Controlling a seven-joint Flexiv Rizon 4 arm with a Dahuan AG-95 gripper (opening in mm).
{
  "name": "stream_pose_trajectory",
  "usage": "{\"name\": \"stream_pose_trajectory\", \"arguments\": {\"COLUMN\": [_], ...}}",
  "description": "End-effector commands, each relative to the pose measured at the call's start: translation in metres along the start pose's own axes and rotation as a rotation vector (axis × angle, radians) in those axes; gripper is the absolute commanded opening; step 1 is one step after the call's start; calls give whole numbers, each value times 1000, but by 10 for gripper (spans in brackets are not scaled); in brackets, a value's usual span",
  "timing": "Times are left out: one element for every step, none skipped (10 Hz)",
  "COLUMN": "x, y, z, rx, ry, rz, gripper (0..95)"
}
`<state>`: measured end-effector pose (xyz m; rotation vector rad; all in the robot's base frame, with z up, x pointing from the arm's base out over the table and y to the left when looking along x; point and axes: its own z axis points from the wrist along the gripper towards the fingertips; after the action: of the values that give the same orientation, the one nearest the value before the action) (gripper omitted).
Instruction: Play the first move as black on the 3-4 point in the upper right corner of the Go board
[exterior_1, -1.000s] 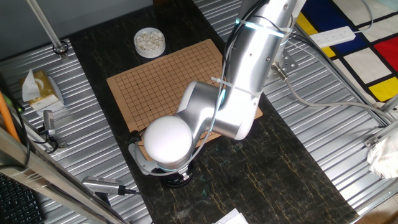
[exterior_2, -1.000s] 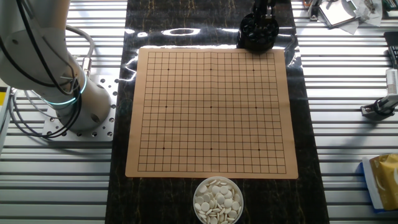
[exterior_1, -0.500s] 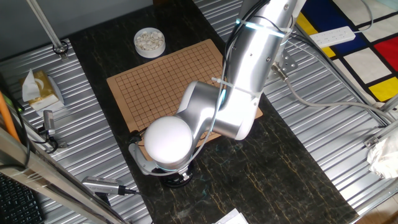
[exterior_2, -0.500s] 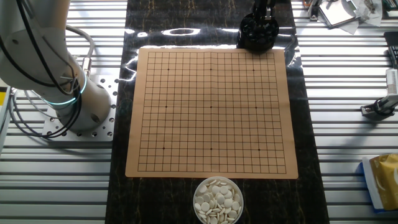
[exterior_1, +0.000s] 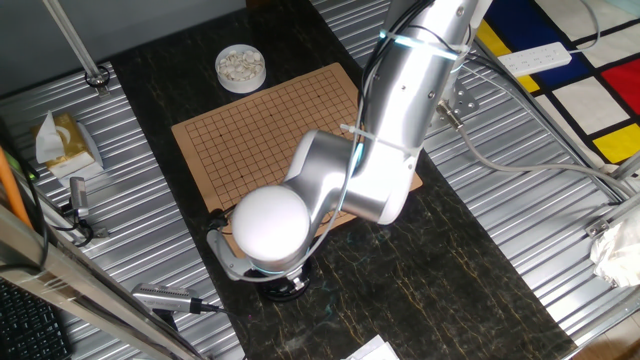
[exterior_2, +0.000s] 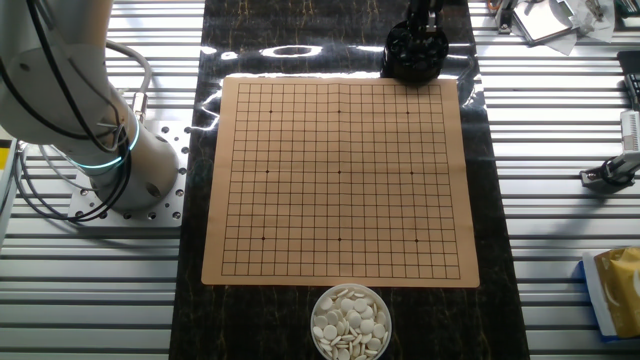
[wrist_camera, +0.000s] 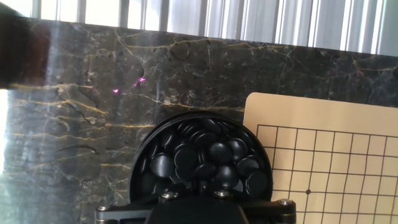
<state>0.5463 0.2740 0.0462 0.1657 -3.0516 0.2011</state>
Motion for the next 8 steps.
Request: {"name": "stream_pose_trajectory", "arguments": {"x": [0,0,0,0,0,0,0,1], "y": [0,0,0,0,0,0,0,0], "z": [0,0,0,0,0,0,0,-6], "rx": [-2,-3,-3,-3,-3,-2,-1,2], "ry": [0,-1,-1,-1,-1,-1,-1,3], "rz": [-3,-3,-6,-5,-2,-1,1,3], "gripper": [0,0,0,0,0,0,0,0]}}
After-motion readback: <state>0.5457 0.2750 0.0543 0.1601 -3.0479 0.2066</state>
